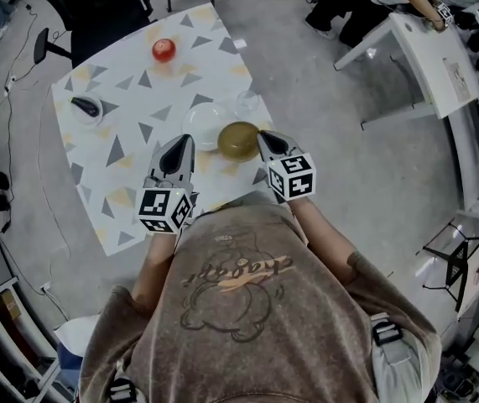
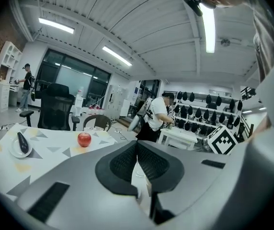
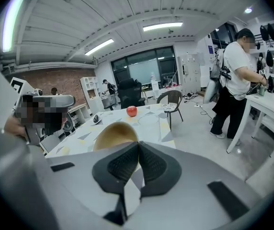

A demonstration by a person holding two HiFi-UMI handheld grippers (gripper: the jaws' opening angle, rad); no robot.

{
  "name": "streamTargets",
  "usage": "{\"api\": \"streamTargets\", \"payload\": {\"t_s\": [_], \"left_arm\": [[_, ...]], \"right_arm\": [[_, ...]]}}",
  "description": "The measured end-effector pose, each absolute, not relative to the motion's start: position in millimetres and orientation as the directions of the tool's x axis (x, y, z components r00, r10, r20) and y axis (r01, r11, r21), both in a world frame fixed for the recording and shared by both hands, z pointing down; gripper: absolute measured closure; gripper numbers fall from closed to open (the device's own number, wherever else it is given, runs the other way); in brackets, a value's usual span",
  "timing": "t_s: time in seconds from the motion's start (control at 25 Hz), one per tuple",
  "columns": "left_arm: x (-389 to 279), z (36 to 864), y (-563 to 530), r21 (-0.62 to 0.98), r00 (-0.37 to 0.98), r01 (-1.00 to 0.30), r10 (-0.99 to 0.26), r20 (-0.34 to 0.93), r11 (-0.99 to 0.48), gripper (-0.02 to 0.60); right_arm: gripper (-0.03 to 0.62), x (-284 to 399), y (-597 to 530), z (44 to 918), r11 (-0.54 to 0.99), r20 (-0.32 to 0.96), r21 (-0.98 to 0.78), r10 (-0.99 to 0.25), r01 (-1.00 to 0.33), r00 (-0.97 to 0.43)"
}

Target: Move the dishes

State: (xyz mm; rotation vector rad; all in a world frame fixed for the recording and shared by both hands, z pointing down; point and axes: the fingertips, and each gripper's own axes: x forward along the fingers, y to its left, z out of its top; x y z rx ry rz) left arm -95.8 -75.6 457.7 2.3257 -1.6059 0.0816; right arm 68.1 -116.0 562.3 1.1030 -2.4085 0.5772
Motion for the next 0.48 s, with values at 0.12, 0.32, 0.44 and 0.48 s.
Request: {"api": "streamTargets", "payload": {"t_s": [0.12, 0.32, 0.44, 0.48], "left_arm": [[-84, 458, -77, 0.222, 0.399, -0.909, -0.89, 0.222, -0.352, 0.56], [-68, 458, -81, 0.222, 0.432, -0.895, -0.875, 0.218, -0.387, 0.561], [-62, 457, -83, 0.222, 0.442, -0.89, -0.87, 0.216, -0.397, 0.561], [-61, 457, -84, 0.222, 0.445, -0.889, -0.869, 0.217, -0.4, 0.561]], "right_arm": [[0.585, 85, -114, 561, 0.567, 0.535, -0.192, -0.624, -0.801, -0.569], [0.585, 106, -112, 559, 0.527, 0.538, -0.192, -0.649, -0.828, -0.538], [0.585, 115, -112, 559, 0.514, 0.541, -0.198, -0.653, -0.835, -0.53], [0.585, 117, -112, 559, 0.511, 0.542, -0.199, -0.653, -0.836, -0.529]]}}
